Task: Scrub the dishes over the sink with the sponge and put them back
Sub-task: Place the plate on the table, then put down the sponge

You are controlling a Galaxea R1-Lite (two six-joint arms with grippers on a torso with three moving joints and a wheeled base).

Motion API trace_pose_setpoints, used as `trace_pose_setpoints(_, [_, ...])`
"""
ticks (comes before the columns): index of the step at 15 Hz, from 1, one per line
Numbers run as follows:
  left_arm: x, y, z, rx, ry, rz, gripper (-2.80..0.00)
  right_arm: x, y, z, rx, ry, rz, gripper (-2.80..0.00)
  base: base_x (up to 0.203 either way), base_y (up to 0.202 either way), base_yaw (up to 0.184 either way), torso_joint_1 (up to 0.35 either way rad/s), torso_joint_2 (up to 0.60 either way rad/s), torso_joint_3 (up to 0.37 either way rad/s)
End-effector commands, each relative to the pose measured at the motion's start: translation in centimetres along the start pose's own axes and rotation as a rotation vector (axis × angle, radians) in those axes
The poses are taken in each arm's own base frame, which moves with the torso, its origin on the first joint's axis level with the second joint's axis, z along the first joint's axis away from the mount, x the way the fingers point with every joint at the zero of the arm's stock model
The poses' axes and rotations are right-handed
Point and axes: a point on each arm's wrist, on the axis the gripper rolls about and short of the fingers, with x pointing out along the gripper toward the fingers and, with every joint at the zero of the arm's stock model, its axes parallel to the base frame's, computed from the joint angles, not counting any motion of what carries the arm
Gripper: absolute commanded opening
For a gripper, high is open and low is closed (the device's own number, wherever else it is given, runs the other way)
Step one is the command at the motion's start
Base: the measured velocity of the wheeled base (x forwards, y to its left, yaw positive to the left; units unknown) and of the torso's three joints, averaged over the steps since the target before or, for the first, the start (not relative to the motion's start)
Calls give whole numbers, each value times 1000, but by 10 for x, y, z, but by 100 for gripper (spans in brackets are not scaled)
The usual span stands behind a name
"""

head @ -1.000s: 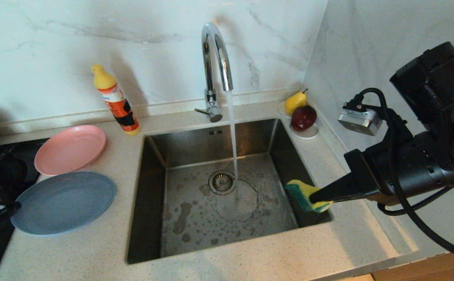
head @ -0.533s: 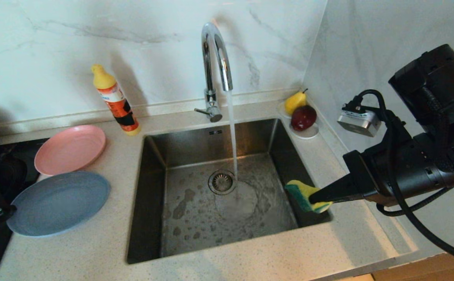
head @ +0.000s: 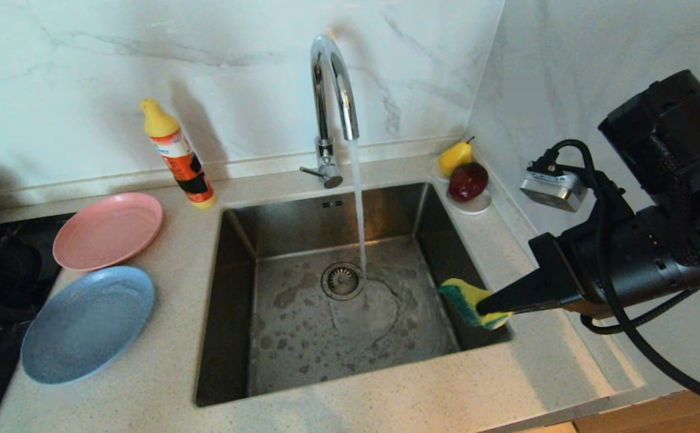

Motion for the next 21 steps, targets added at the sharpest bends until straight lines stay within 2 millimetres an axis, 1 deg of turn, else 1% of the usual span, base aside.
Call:
trace_pose_setpoints(1, [-8, -4, 7, 9, -38, -15, 0, 0, 0, 0, 3, 5, 2, -280, 0, 0, 0, 0, 0, 0])
trace_pose_setpoints(3, [-23, -12, 16, 27, -90, -27, 0, 1, 0, -1, 6, 8, 1, -280, 0, 0, 0, 0, 0, 0])
trace_pose_setpoints(4, [-31, -17, 24, 40, -124, -35, -126, 0, 0, -1, 5, 6, 2, -280, 0, 0, 0, 0, 0, 0])
trace_pose_setpoints(5, [-38, -21, 33, 51, -153, -42, -280, -1, 0, -2, 6, 6, 2, -280, 0, 0, 0, 0, 0, 0])
trace_pose_setpoints(7, [-52, -33, 52, 85, -215, -77, -280, -3, 0, -4, 6, 7, 0, -280, 0, 0, 0, 0, 0, 0])
trace_pose_setpoints(9, [-63, -52, 69, 142, -289, -145, -280, -4, -1, -5, 8, 6, -2, -280, 0, 0, 0, 0, 0, 0])
trace_pose_setpoints(11, [-68, -76, 86, 206, -347, -219, -280, -9, 1, -7, 5, -5, 2, -280, 0, 0, 0, 0, 0, 0])
trace_pose_setpoints(13, [-73, -108, 97, 268, -392, -315, -280, -11, 1, -9, 7, -8, 0, -280, 0, 0, 0, 0, 0, 0])
trace_pose_setpoints(15, [-73, -139, 100, 354, -424, -404, -280, -13, -1, -10, 11, -11, -5, -280, 0, 0, 0, 0, 0, 0])
trace_pose_setpoints(17, [-74, -170, 94, 485, -494, -454, -280, -13, -2, -10, 15, -12, -8, -280, 0, 0, 0, 0, 0, 0])
trace_pose_setpoints(18, [-78, -184, 90, 528, -542, -471, -280, -14, -3, -10, 17, -14, -11, -280, 0, 0, 0, 0, 0, 0])
trace_pose_setpoints(19, [-89, -196, 85, 555, -596, -497, -280, -15, -3, -10, 18, -18, -10, -280, 0, 0, 0, 0, 0, 0])
trace_pose_setpoints(20, [-107, -202, 79, 569, -642, -528, -280, -15, -4, -10, 16, -18, -10, -280, 0, 0, 0, 0, 0, 0])
trace_pose_setpoints(21, [-126, -204, 72, 579, -672, -558, -280, -15, -4, -11, 19, -17, -11, -280, 0, 0, 0, 0, 0, 0])
